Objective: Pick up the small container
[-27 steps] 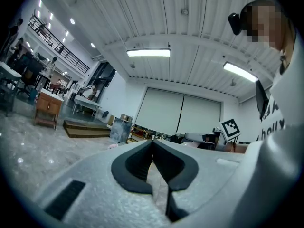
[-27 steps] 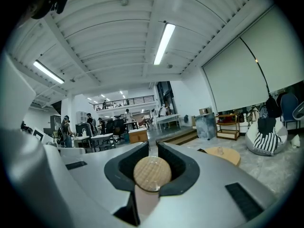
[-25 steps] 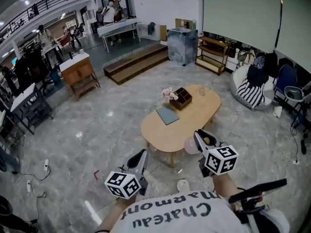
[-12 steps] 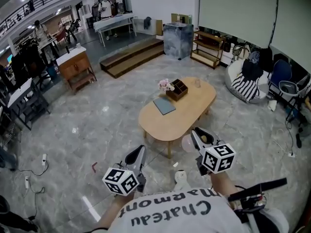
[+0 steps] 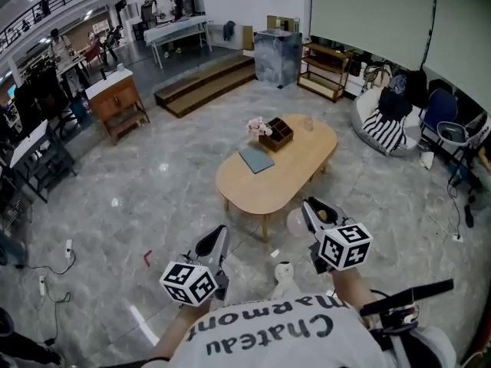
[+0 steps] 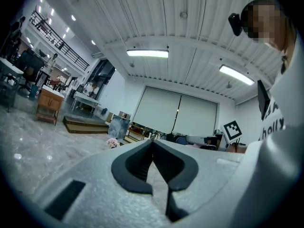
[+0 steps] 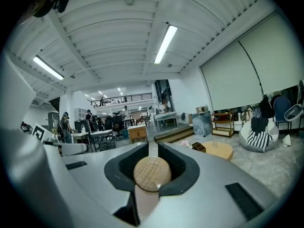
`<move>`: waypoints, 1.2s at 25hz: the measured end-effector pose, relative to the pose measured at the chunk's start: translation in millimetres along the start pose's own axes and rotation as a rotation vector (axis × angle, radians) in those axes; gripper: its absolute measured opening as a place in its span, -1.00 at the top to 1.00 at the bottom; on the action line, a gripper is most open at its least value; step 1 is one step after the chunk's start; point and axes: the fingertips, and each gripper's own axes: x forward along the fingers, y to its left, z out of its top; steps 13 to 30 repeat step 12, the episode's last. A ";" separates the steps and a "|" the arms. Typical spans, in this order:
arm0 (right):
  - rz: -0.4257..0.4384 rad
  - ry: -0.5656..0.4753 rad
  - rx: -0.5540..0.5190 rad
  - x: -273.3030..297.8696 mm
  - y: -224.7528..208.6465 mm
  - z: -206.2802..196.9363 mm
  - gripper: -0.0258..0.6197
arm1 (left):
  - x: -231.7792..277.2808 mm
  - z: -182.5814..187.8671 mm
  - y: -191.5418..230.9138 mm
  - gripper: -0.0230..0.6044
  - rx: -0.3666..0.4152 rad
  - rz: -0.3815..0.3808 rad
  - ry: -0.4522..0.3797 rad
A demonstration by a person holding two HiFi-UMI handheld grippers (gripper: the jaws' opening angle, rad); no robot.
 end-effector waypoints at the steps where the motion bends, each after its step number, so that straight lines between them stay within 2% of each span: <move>1: 0.000 0.002 0.001 -1.0 -0.3 -1.7 0.71 | -0.1 -0.5 -0.7 0.88 0.000 0.000 -0.001; 30: -0.011 0.005 0.007 -1.1 -5.6 -2.3 0.71 | 2.4 -0.2 -1.8 0.88 0.004 0.002 0.008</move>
